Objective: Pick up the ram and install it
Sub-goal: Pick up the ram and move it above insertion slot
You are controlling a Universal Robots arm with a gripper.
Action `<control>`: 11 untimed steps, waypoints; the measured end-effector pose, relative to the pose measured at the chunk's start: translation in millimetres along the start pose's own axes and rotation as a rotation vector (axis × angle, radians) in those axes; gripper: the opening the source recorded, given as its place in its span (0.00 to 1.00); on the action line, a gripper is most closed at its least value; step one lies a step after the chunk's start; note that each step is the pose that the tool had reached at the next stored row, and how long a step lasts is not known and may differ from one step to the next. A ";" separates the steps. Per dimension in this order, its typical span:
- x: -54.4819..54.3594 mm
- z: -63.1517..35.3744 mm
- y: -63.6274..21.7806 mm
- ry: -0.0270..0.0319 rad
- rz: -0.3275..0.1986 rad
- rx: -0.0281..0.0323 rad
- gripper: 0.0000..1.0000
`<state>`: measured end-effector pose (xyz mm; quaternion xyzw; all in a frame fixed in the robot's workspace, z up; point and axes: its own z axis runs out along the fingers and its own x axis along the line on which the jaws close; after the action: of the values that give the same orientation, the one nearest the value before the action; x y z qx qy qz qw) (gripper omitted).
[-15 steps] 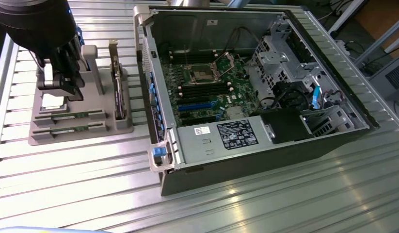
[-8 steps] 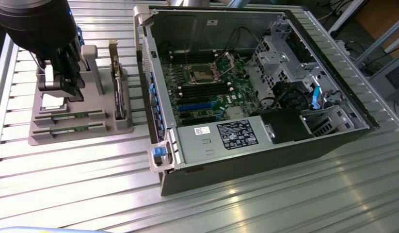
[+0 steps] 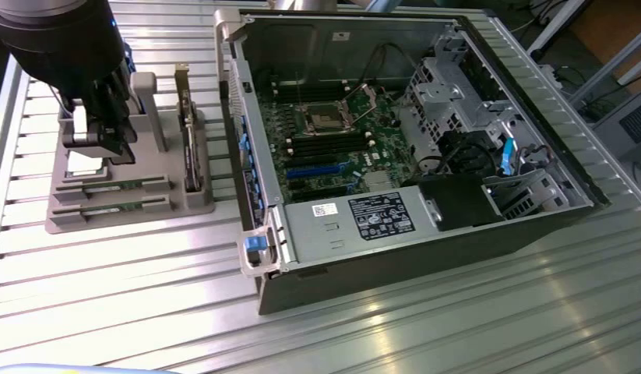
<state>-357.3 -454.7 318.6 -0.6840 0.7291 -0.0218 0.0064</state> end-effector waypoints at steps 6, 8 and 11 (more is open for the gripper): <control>0.0 2.0 0.1 0.0000 0.000 0.0000 0.36; 0.1 2.6 0.1 0.0000 0.000 0.0000 0.36; 0.1 3.5 0.1 0.0000 0.000 0.0000 0.36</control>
<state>-357.3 -454.9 315.0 -0.6840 0.7291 -0.0218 0.0064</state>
